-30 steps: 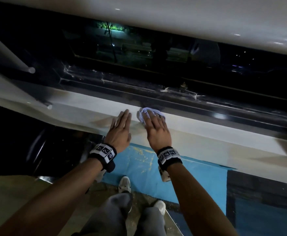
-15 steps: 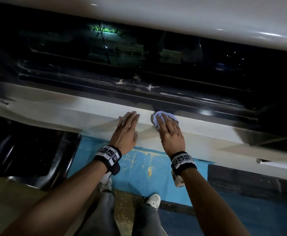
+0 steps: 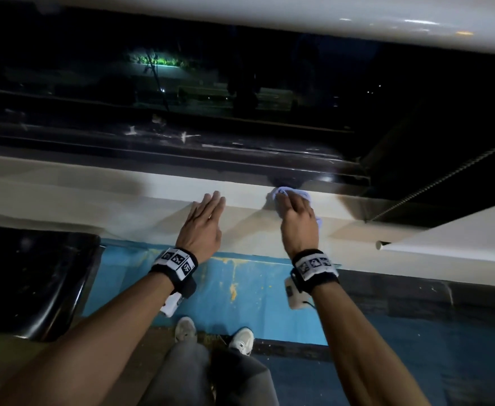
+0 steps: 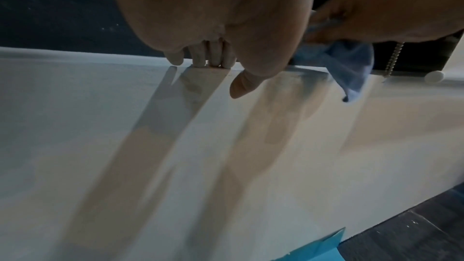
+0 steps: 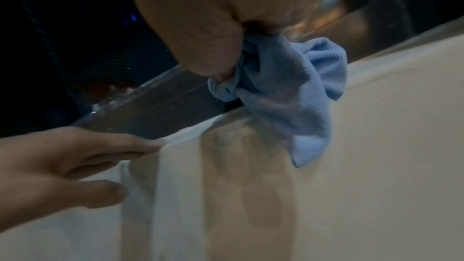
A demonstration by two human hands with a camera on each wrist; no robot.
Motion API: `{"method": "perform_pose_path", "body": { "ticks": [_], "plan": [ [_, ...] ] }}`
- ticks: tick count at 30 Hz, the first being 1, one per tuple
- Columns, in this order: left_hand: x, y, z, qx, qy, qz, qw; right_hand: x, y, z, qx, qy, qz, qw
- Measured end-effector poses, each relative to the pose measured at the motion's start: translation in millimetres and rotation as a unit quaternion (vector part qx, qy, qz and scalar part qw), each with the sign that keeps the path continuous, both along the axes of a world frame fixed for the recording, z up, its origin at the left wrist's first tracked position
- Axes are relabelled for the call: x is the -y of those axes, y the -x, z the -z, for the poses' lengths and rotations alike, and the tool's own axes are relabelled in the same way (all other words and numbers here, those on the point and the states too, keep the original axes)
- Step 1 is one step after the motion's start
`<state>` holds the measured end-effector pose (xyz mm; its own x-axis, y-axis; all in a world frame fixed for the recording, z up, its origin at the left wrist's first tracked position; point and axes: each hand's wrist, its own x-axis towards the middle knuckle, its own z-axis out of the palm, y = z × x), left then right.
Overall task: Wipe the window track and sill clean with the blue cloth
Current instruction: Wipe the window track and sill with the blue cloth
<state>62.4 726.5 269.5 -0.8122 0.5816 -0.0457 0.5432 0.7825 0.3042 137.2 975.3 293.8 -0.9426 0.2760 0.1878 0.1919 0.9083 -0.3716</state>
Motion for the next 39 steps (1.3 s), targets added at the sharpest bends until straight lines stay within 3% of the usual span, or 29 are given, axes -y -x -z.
{"method": "perform_pose_path", "body": {
  "ticks": [3, 6, 11, 21, 28, 34, 39],
  "plan": [
    [1, -1, 1, -0.005, 0.007, 0.001, 1.000, 43, 22, -5, -0.056, -0.031, -0.032, 0.997],
    [3, -3, 1, 0.006, 0.021, -0.013, 1.000, 74, 38, 20, -0.023, -0.046, -0.121, 0.991],
    [3, -6, -4, 0.033, 0.031, -0.018, 0.999, 44, 28, 34, -0.001, -0.075, -0.132, 0.988],
    [3, -9, -1, 0.050, 0.019, -0.026, 0.998, -59, -21, 36, -0.003, -0.127, -0.038, 0.991],
    [1, -8, -4, 0.050, 0.024, -0.027, 0.998, -96, -43, 32, 0.012, -0.129, 0.088, 0.988],
    [-1, -9, -8, 0.056, 0.034, -0.025, 0.998, -93, -46, 18, 0.046, -0.138, 0.198, 0.969],
    [0, -8, -12, 0.058, 0.045, -0.020, 0.997, -74, -40, 19, 0.110, -0.140, 0.232, 0.956]
  ]
}}
